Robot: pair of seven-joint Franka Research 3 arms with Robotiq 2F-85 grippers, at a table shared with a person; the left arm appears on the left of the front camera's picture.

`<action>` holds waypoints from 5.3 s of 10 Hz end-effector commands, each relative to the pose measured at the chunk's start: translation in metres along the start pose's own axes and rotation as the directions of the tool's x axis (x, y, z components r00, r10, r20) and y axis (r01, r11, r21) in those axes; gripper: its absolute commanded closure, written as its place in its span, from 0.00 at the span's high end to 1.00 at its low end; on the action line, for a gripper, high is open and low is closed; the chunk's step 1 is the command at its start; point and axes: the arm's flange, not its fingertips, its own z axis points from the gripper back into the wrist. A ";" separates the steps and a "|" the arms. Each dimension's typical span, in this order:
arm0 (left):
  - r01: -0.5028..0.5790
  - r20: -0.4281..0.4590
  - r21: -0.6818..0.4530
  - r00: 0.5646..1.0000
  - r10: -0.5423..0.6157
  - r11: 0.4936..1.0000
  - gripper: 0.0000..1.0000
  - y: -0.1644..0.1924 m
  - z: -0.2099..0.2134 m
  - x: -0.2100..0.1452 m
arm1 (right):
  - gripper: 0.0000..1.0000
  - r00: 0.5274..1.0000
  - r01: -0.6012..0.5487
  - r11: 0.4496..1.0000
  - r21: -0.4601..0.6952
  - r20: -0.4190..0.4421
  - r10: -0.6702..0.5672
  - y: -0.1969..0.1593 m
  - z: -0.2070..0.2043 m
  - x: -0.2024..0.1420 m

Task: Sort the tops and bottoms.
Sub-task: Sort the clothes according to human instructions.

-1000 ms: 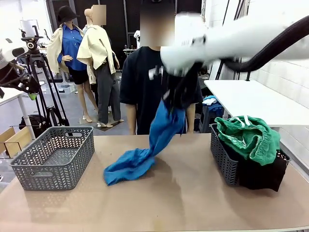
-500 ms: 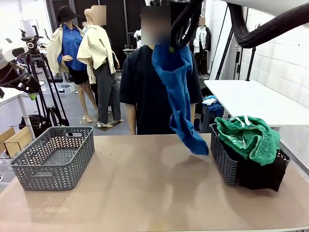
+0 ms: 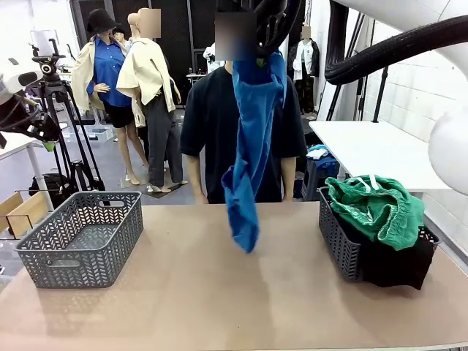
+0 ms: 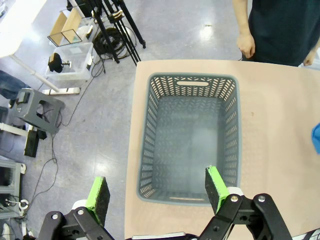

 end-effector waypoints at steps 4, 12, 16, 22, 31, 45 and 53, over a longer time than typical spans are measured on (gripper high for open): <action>0.003 -0.001 0.014 1.000 -0.003 1.000 1.00 0.003 0.000 0.000 | 0.00 1.000 0.000 1.000 0.000 0.000 0.000 0.000 0.000 0.000; 0.003 -0.001 0.014 1.000 -0.003 1.000 1.00 0.003 0.000 0.000 | 0.00 1.000 0.000 1.000 0.000 0.000 0.000 0.000 0.000 0.000; -0.009 0.009 -0.013 1.000 0.009 1.000 1.00 0.006 -0.008 0.004 | 0.00 1.000 0.000 1.000 0.000 0.000 0.000 0.000 0.000 0.000; -0.280 -0.093 0.145 0.951 0.295 0.949 1.00 0.152 -0.070 0.029 | 0.00 1.000 0.000 1.000 0.000 0.000 0.000 0.000 0.000 0.000; -0.473 -0.204 0.139 0.846 0.493 0.870 1.00 0.261 -0.100 -0.024 | 0.00 0.968 -0.222 0.975 -0.031 0.110 0.224 0.041 0.032 0.131; -0.473 -0.204 0.139 0.846 0.493 0.870 1.00 0.261 -0.100 -0.024 | 0.00 0.863 -0.260 0.962 -0.088 0.425 0.272 0.123 0.064 0.057; -0.473 -0.204 0.139 0.846 0.493 0.870 1.00 0.261 -0.100 -0.024 | 0.00 0.547 -0.220 0.975 0.018 0.830 0.108 0.212 0.031 0.255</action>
